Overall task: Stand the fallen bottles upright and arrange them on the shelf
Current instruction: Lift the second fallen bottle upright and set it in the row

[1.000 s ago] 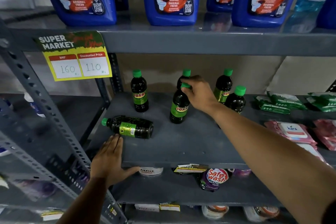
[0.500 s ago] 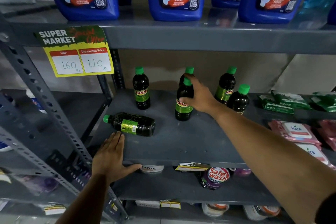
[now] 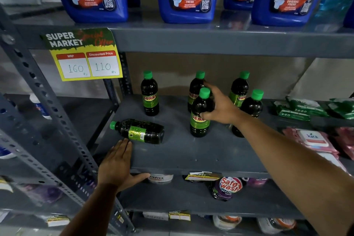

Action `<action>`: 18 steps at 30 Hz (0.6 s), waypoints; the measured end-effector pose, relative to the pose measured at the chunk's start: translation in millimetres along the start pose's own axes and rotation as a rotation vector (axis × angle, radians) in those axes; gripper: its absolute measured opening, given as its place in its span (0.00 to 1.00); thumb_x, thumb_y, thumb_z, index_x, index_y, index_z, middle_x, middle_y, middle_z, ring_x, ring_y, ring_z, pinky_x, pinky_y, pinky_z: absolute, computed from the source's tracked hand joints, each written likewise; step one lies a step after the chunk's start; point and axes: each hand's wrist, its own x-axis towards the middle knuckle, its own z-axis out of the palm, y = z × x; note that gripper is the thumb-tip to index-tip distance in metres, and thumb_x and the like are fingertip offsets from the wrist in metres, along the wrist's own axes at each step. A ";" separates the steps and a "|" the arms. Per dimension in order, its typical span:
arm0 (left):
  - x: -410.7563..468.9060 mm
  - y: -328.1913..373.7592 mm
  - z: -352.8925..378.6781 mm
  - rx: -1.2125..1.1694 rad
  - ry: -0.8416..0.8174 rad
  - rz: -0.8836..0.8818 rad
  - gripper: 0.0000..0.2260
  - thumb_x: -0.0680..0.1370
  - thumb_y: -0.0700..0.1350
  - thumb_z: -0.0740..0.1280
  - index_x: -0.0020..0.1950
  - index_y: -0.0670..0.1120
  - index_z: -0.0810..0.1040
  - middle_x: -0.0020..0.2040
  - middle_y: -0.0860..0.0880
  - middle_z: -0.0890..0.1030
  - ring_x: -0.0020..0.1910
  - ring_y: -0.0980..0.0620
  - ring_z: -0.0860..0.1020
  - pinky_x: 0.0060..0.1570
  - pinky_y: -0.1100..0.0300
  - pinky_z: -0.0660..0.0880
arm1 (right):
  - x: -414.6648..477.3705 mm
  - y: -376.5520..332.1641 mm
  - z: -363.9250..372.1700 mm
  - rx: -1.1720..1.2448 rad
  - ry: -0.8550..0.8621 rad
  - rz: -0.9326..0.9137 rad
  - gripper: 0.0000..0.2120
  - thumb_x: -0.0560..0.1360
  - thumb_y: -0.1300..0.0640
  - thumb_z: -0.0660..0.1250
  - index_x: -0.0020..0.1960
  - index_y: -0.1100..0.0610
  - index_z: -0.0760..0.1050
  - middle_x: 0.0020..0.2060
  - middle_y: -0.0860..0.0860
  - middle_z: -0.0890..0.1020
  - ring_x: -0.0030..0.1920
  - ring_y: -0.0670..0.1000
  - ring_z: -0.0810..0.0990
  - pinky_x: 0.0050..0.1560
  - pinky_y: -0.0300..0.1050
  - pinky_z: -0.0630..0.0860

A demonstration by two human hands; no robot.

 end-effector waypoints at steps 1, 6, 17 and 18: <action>-0.1 -0.4 0.5 -0.009 0.005 0.003 0.56 0.60 0.79 0.62 0.71 0.35 0.67 0.69 0.35 0.72 0.67 0.38 0.71 0.64 0.41 0.70 | -3.9 3.2 2.5 0.021 0.011 0.006 0.51 0.62 0.56 0.80 0.76 0.43 0.53 0.61 0.47 0.78 0.62 0.48 0.77 0.64 0.47 0.74; 0.2 0.3 -0.5 -0.031 -0.001 0.003 0.55 0.62 0.79 0.60 0.71 0.35 0.67 0.69 0.36 0.72 0.68 0.37 0.71 0.64 0.41 0.70 | -20.5 29.0 34.3 0.022 0.028 0.157 0.45 0.60 0.52 0.83 0.68 0.53 0.61 0.58 0.46 0.76 0.61 0.47 0.75 0.60 0.43 0.70; 0.4 2.0 -2.7 -0.021 0.008 0.016 0.55 0.63 0.81 0.56 0.70 0.35 0.68 0.69 0.36 0.72 0.68 0.37 0.70 0.62 0.41 0.71 | -36.8 38.5 65.5 -0.006 0.304 0.180 0.54 0.60 0.42 0.79 0.75 0.55 0.54 0.69 0.55 0.68 0.70 0.54 0.66 0.71 0.54 0.64; 0.1 2.0 -2.3 -0.021 0.003 0.021 0.55 0.63 0.80 0.57 0.70 0.35 0.68 0.69 0.36 0.72 0.68 0.37 0.70 0.62 0.41 0.71 | -47.2 34.8 74.8 -0.149 0.473 0.107 0.50 0.61 0.37 0.76 0.73 0.58 0.57 0.66 0.59 0.68 0.67 0.57 0.66 0.68 0.55 0.65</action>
